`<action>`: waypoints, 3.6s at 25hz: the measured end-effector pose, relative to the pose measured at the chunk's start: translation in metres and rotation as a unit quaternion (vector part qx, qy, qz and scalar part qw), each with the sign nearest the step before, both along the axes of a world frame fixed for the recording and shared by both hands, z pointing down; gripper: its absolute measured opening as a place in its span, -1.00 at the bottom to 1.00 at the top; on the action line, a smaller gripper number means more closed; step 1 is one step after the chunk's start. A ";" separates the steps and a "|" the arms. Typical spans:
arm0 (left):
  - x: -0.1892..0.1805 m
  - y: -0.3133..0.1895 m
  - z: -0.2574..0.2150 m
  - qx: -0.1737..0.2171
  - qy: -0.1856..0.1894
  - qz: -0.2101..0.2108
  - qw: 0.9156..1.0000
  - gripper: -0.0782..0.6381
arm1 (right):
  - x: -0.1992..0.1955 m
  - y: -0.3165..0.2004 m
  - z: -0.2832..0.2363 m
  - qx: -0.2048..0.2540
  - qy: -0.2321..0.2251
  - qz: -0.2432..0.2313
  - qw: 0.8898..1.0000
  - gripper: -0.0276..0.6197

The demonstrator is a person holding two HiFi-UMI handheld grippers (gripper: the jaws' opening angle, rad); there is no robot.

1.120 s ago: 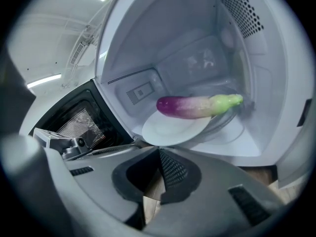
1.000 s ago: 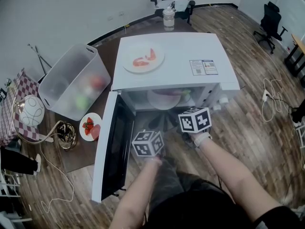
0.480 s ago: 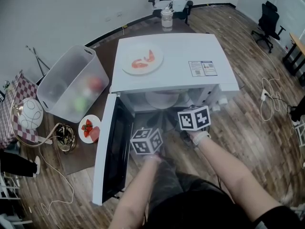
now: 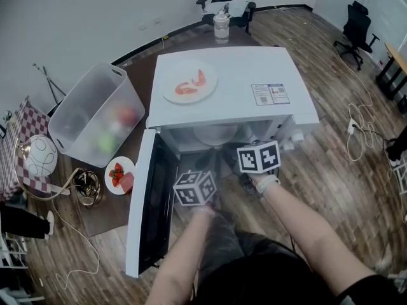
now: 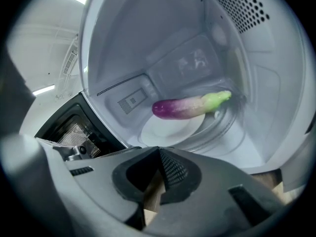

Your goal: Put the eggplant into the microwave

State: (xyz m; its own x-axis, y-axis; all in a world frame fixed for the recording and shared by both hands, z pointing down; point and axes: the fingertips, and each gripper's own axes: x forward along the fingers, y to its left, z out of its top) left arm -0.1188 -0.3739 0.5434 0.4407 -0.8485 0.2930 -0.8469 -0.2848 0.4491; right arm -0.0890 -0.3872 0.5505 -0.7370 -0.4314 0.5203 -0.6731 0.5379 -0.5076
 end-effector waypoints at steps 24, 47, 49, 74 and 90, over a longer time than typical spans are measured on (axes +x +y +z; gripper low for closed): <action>0.007 0.012 -0.010 0.018 -0.016 0.005 1.000 -0.77 | 0.008 0.015 -0.022 0.067 -0.063 0.004 0.996 -0.90; 0.021 0.089 -0.065 0.093 -0.068 0.000 0.993 -0.77 | 0.026 0.106 -0.075 0.210 -0.027 -0.094 0.973 -0.91; 0.022 0.096 -0.065 0.095 -0.073 -0.002 0.993 -0.77 | 0.027 0.112 -0.076 0.207 -0.034 -0.089 0.974 -0.91; 0.026 0.164 -0.067 0.091 -0.052 0.003 0.995 -0.77 | 0.036 0.170 -0.076 0.205 -0.043 -0.028 0.977 -0.91; 0.035 0.238 -0.068 0.090 -0.042 0.035 0.994 -0.77 | 0.044 0.250 -0.084 0.211 -0.035 0.000 0.977 -0.91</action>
